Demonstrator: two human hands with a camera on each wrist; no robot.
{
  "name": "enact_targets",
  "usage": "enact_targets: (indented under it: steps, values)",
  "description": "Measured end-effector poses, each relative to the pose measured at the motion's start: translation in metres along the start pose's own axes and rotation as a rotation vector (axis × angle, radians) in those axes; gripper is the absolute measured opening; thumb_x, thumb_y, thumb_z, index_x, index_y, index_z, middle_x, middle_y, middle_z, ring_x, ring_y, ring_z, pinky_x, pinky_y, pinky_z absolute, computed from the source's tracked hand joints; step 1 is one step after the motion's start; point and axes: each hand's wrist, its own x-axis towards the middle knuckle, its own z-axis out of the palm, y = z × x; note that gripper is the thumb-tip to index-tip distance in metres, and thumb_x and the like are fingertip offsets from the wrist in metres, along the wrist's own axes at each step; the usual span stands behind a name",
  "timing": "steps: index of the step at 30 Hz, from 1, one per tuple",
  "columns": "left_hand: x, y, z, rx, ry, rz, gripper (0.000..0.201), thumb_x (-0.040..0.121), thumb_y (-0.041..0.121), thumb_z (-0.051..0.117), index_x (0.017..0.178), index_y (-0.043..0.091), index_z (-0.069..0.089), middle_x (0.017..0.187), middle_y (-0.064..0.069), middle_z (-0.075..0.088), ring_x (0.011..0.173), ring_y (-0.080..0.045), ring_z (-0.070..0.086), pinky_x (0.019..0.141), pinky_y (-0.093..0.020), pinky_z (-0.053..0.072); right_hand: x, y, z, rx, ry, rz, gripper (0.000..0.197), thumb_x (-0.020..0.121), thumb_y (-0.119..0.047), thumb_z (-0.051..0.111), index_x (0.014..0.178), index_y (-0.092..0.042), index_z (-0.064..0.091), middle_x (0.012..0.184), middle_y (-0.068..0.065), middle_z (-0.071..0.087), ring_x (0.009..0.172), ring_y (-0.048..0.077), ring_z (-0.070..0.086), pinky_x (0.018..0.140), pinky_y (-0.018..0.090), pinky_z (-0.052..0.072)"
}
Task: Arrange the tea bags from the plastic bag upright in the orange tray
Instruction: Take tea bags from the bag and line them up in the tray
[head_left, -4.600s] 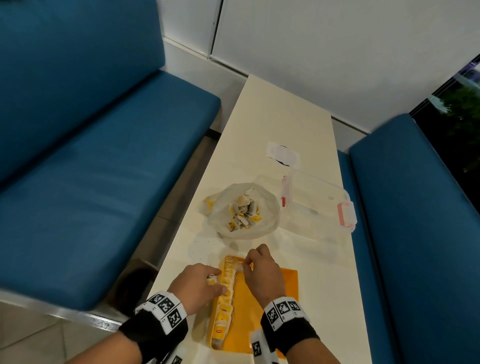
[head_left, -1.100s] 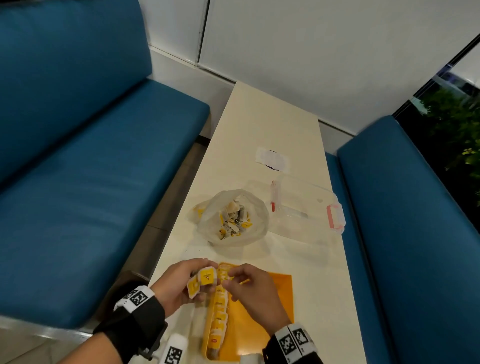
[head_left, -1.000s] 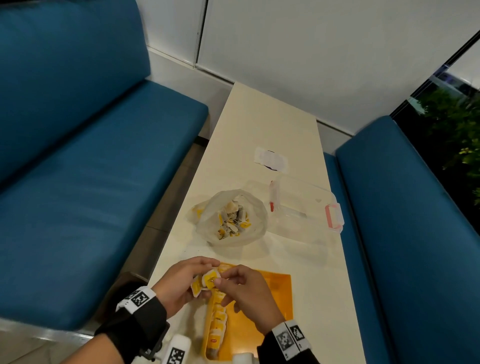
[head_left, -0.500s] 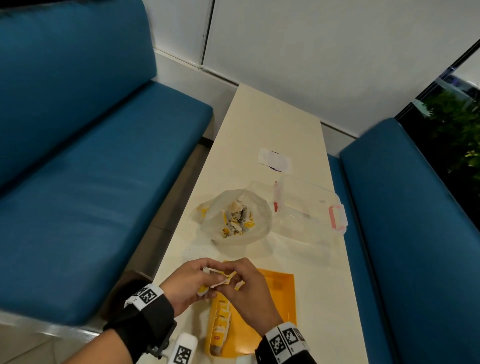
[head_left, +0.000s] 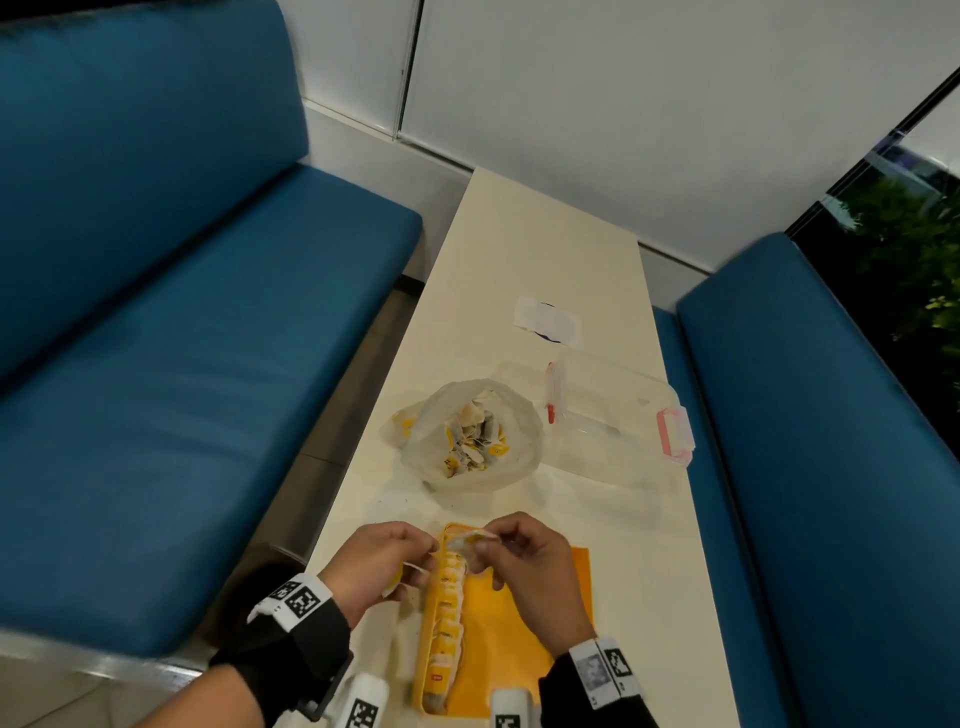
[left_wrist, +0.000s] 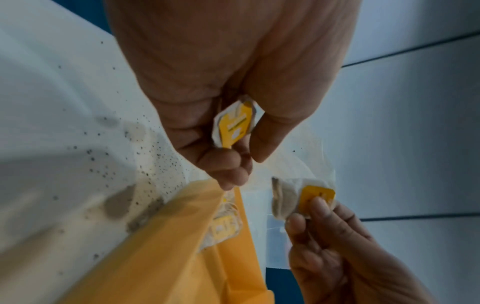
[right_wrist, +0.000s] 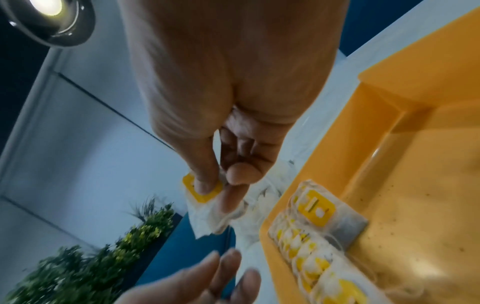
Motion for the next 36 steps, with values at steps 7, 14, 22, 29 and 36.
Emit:
enact_targets:
  steps: [7,14,22,29,36]
  values:
    - [0.009,-0.017,0.003,0.375,0.086,0.143,0.009,0.086,0.023,0.075,0.091,0.015,0.073,0.086,-0.006,0.074,0.060,-0.012,0.065,0.050,-0.024,0.046,0.010,0.037,-0.031,-0.038,0.076,0.195,0.005,0.087,0.008,0.065,0.088,0.005,0.062,0.073,0.017,0.072,0.065,0.028,0.071,0.051,0.028,0.053]
    - [0.017,-0.029,0.007,0.597,0.074,0.192,0.038,0.073,0.039,0.085,0.105,0.030,0.064,0.103,0.006,0.066,0.090,-0.010,0.064,0.082,-0.028,0.056,0.018,0.072,-0.029,-0.199,-0.024,0.381,0.008,0.087,0.007,0.062,0.088,-0.001,0.064,0.070,0.015,0.073,0.061,0.022,0.069,0.056,0.031,0.054]
    - [0.021,-0.033,0.003,0.580,0.060,0.188,0.039,0.070,0.042,0.085,0.103,0.034,0.066,0.102,0.006,0.067,0.091,-0.012,0.066,0.085,-0.031,0.057,0.027,0.075,-0.010,-0.235,0.058,0.441,0.010,0.085,0.001,0.068,0.079,-0.007,0.067,0.058,0.010,0.069,0.050,0.016,0.061,0.050,0.026,0.048]
    - [0.025,-0.035,0.003,0.547,0.048,0.175,0.042,0.065,0.045,0.085,0.100,0.034,0.067,0.100,0.002,0.069,0.088,-0.013,0.068,0.081,-0.032,0.058,0.033,0.076,0.003,-0.185,0.176,0.449,0.011,0.085,0.002,0.069,0.082,-0.008,0.069,0.070,0.013,0.073,0.058,0.018,0.068,0.057,0.029,0.056]
    - [0.030,-0.038,0.003,0.531,0.046,0.163,0.042,0.062,0.044,0.086,0.098,0.034,0.067,0.097,-0.001,0.071,0.088,-0.015,0.069,0.080,-0.033,0.059,0.034,0.071,0.013,-0.139,0.246,0.428,0.013,0.085,0.005,0.066,0.082,-0.007,0.067,0.067,0.011,0.071,0.061,0.024,0.068,0.073,0.050,0.060]
